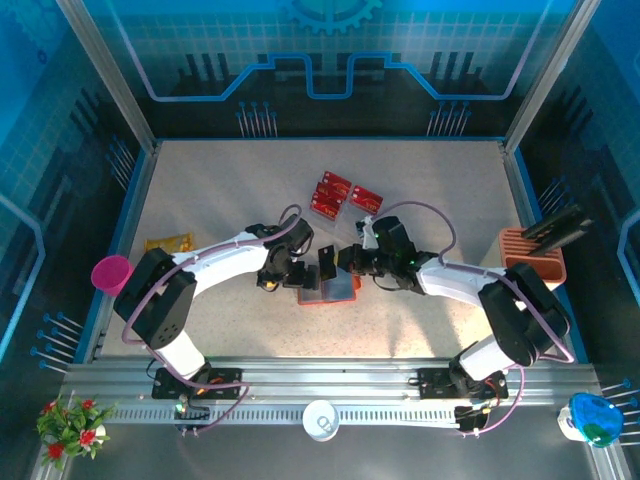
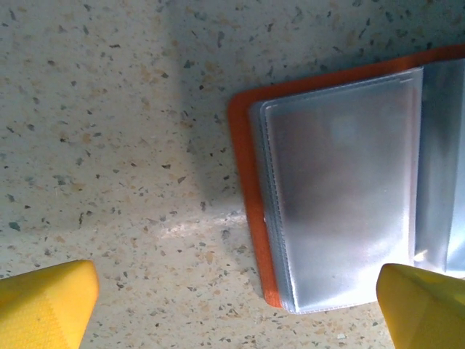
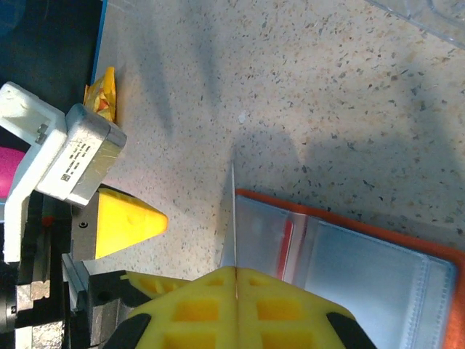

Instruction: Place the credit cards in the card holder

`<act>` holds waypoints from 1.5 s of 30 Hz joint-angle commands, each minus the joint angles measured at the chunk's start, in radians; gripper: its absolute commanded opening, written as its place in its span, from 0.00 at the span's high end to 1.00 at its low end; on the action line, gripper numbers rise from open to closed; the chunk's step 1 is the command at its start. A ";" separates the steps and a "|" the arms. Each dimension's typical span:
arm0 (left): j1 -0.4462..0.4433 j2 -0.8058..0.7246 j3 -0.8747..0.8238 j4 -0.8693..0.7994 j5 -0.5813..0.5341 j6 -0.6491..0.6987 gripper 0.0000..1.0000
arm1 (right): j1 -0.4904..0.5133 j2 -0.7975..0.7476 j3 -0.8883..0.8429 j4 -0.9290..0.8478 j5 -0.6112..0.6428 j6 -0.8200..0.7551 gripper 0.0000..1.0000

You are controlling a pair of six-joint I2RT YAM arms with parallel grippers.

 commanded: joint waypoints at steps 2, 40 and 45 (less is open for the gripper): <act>-0.003 0.027 -0.025 -0.020 -0.039 0.022 0.01 | 0.013 0.028 -0.039 0.102 0.041 0.036 1.00; -0.003 0.051 -0.088 0.009 -0.034 -0.001 0.01 | 0.025 0.106 -0.150 0.289 0.016 0.125 1.00; -0.004 0.049 -0.091 0.010 -0.033 -0.001 0.01 | 0.024 0.081 -0.153 0.300 0.028 0.143 1.00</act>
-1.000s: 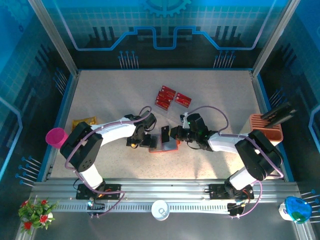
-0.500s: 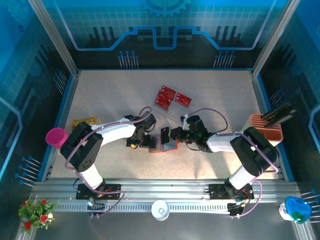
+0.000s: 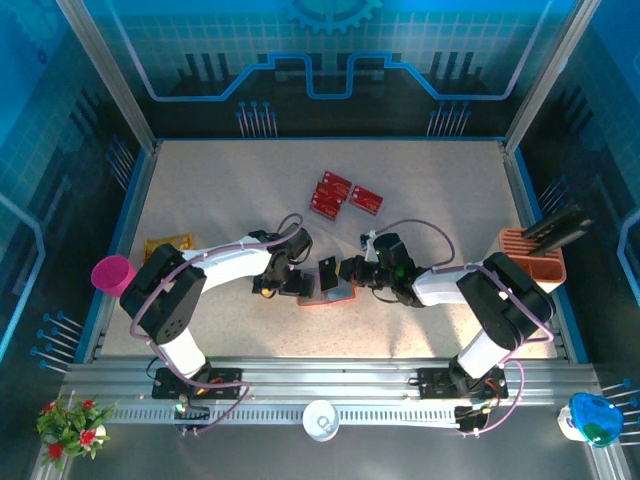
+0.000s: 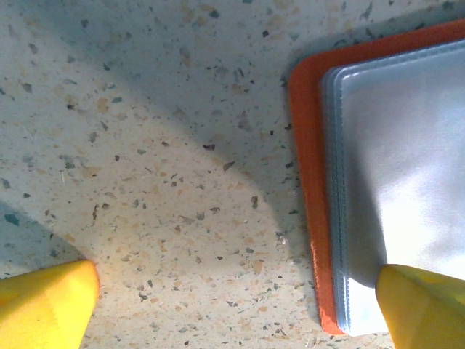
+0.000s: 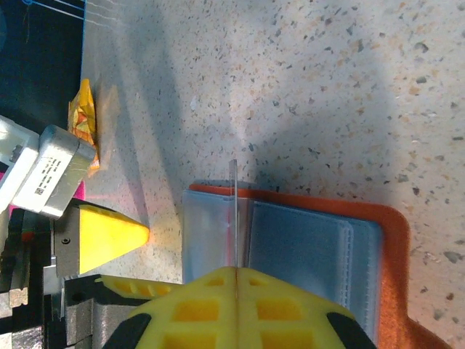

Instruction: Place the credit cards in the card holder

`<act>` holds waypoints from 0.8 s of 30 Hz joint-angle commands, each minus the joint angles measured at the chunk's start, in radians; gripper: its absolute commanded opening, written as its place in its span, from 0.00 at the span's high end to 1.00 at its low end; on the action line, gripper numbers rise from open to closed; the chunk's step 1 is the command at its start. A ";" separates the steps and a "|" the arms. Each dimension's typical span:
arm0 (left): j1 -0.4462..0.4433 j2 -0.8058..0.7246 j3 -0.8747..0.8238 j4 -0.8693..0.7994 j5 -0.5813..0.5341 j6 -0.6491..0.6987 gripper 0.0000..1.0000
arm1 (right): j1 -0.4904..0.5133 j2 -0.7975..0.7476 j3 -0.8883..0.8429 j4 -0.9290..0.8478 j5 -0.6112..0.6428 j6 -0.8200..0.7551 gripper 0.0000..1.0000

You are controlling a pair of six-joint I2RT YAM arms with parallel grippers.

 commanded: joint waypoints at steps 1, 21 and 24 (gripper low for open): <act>-0.004 0.010 -0.032 -0.012 -0.012 0.000 0.01 | 0.014 -0.023 -0.011 0.037 0.005 0.023 1.00; -0.004 0.015 -0.033 -0.008 -0.007 0.008 0.01 | 0.032 0.041 -0.030 0.084 0.027 0.031 1.00; -0.004 0.015 -0.034 -0.007 -0.009 0.008 0.01 | 0.037 0.045 -0.043 0.082 0.035 0.024 1.00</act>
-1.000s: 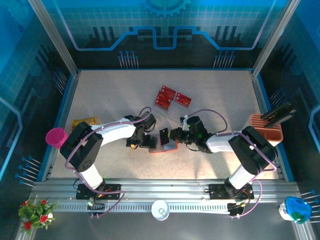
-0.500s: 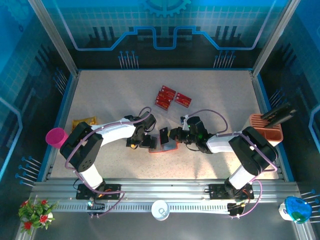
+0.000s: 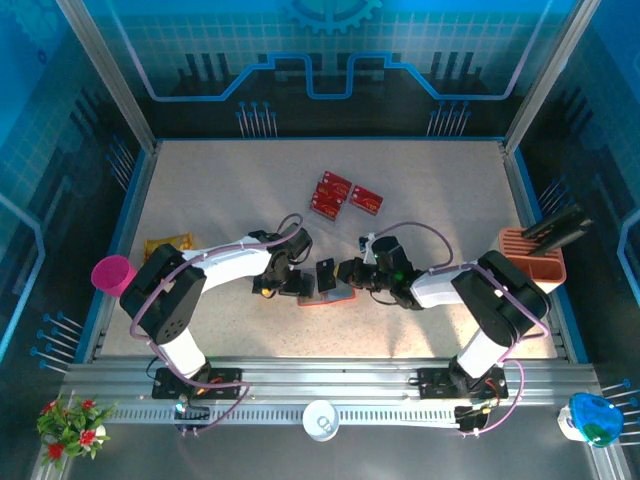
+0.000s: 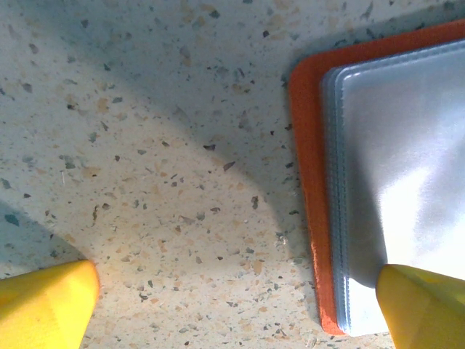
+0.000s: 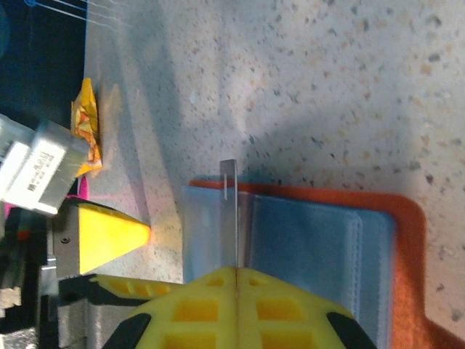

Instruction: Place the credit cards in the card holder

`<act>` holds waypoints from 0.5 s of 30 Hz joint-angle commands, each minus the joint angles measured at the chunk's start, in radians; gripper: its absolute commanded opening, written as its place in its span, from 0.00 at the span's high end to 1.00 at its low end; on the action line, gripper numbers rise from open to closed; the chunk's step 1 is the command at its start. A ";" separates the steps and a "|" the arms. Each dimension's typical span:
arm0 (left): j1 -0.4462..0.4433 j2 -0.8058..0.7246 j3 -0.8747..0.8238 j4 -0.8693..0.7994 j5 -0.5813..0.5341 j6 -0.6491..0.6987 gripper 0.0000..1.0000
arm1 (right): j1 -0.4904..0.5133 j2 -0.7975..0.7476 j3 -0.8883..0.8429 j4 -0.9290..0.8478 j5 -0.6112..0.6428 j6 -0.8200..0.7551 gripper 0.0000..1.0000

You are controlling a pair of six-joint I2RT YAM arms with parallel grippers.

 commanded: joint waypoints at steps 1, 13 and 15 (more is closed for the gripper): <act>-0.004 0.017 -0.033 -0.007 -0.008 0.008 0.01 | 0.017 0.017 -0.026 0.020 0.028 -0.010 1.00; -0.003 0.017 -0.038 -0.004 -0.008 0.008 0.01 | 0.013 -0.020 -0.043 0.019 0.034 -0.012 1.00; -0.004 0.017 -0.038 -0.003 -0.008 0.008 0.01 | 0.012 -0.021 -0.040 0.020 0.031 -0.011 1.00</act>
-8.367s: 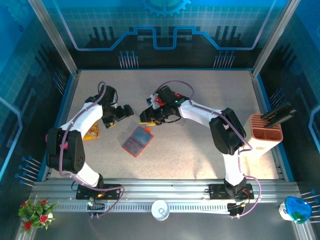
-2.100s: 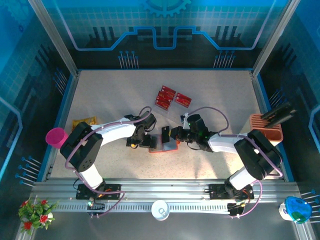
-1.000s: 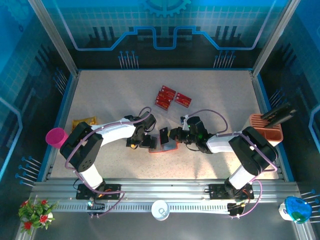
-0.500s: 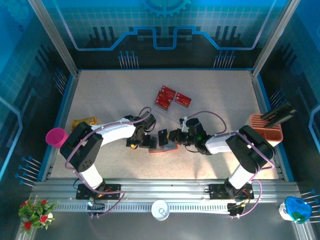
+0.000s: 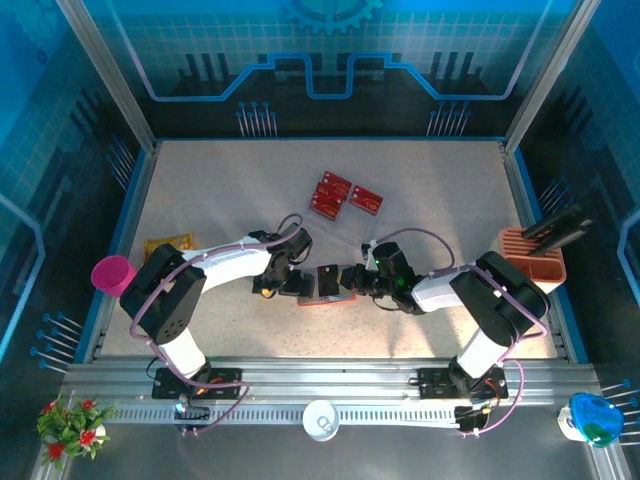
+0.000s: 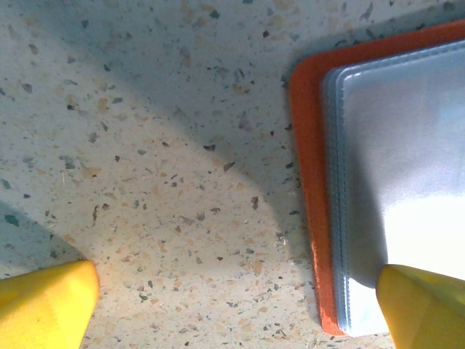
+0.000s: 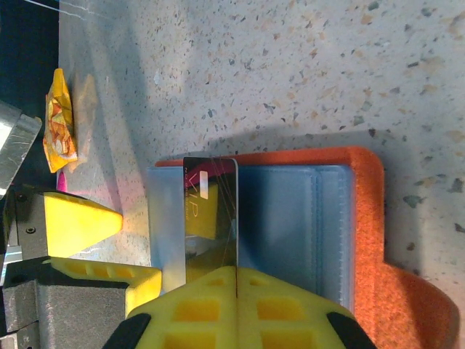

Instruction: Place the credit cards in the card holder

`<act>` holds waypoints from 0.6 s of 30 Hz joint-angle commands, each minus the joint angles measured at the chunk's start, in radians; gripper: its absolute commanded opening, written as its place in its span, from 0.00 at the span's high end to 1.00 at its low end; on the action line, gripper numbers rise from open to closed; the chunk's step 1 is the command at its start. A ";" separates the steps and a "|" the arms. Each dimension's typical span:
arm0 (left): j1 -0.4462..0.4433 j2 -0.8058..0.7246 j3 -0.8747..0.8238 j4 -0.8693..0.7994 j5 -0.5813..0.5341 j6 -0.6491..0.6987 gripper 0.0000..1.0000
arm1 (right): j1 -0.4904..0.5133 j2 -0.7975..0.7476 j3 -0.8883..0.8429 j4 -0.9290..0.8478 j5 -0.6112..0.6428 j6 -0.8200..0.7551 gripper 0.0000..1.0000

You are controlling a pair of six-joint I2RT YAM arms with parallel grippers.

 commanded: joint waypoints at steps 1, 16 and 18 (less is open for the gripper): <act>-0.004 0.017 -0.036 -0.005 -0.009 0.008 0.01 | 0.007 -0.024 -0.001 0.021 0.009 -0.009 1.00; -0.004 0.023 -0.034 -0.003 -0.003 0.009 0.01 | -0.008 -0.069 -0.006 -0.032 0.034 -0.034 1.00; -0.003 0.024 -0.034 -0.002 -0.004 0.010 0.01 | -0.008 -0.060 -0.005 -0.031 0.030 -0.037 1.00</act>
